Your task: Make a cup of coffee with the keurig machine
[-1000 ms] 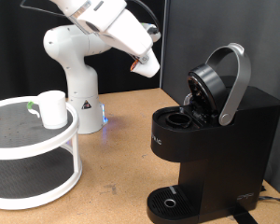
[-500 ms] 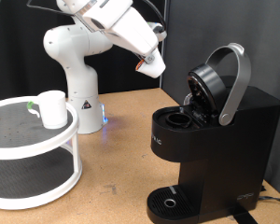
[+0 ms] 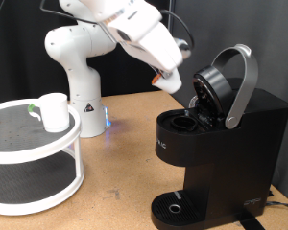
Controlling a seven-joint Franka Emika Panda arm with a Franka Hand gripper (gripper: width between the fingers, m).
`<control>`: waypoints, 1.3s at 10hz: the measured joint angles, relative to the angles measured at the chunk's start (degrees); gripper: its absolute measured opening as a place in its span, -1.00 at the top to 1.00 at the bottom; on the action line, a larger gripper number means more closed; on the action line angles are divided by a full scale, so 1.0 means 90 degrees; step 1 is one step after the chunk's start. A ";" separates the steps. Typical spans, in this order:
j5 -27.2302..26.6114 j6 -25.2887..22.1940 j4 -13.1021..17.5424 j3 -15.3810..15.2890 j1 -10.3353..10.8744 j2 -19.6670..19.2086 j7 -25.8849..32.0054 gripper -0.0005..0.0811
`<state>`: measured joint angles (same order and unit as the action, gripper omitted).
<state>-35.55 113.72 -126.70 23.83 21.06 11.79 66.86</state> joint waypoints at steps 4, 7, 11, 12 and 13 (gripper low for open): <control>0.0041 0.0243 0.0034 -0.0304 0.0030 -0.0401 -0.0044 0.77; 0.0369 0.0386 0.0034 -0.0428 0.0030 -0.0593 -0.0071 0.77; 0.0418 0.0629 0.0033 -0.0463 0.0030 -0.0830 -0.0072 0.77; 0.0418 0.0668 0.0034 -0.0464 0.0030 -0.0882 -0.0072 0.77; 0.0417 0.0701 0.0046 -0.0479 0.0030 -0.0910 -0.0077 0.77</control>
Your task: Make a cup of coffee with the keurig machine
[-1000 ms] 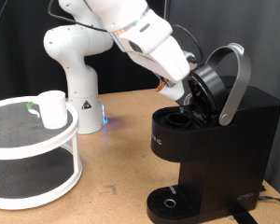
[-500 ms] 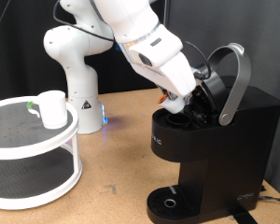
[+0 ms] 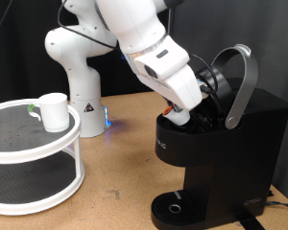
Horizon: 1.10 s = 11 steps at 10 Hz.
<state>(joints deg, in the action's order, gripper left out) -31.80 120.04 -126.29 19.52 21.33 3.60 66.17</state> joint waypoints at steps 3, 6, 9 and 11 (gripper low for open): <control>-0.0002 0.0058 0.0015 -0.0046 0.0000 -0.0053 -0.0022 0.77; 0.0001 0.0103 0.0015 -0.0090 0.0000 -0.0096 -0.0042 0.77; 0.0053 0.0119 0.0014 -0.0120 0.0000 -0.0127 -0.0139 0.77; 0.0116 0.0191 -0.0007 -0.0117 -0.0009 -0.0273 -0.0154 0.36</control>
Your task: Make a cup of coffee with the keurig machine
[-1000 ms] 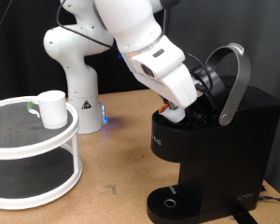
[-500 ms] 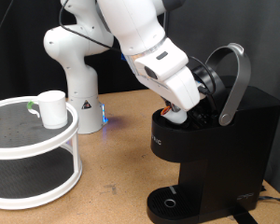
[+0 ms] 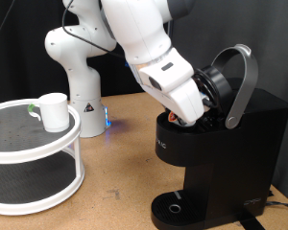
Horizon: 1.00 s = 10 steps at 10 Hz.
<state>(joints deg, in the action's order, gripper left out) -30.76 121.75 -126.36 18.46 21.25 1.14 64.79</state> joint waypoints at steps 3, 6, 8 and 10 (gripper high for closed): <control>-0.0114 0.0084 0.0026 0.0001 -0.0001 -0.0146 0.0037 -0.32; -0.0525 0.0076 0.0032 0.0028 -0.0009 -0.0133 0.0366 -0.92; -0.0792 -0.0094 0.0062 0.0053 -0.0031 -0.0038 0.0614 -0.98; -0.0886 -0.0496 0.0103 0.0098 -0.0064 0.0160 0.0753 -0.98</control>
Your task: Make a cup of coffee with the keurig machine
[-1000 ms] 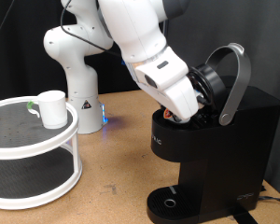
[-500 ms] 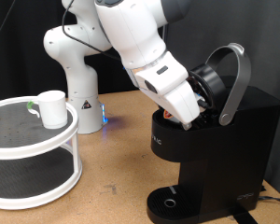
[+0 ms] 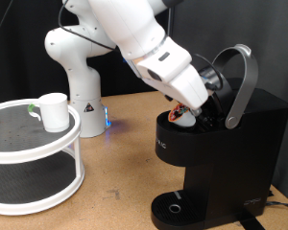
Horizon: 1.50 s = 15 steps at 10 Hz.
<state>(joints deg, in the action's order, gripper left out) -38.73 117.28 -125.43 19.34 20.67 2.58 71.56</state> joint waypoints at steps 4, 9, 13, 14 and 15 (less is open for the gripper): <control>0.0141 -0.0596 0.0042 0.0075 -0.0058 0.0391 0.0000 -0.98; 0.0788 -0.0636 -0.0055 -0.0062 -0.0049 0.0484 -0.0646 -0.98; 0.0738 -0.0449 -0.0195 -0.0155 -0.0038 0.0327 -0.0776 -0.98; 0.0692 -0.0404 -0.0207 -0.0158 -0.0032 0.0302 -0.0773 -0.98; 0.0634 -0.0393 -0.0220 -0.0162 -0.0022 0.0270 -0.0764 -0.98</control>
<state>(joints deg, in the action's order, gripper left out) -33.02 113.74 -127.40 17.89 20.47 5.01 64.69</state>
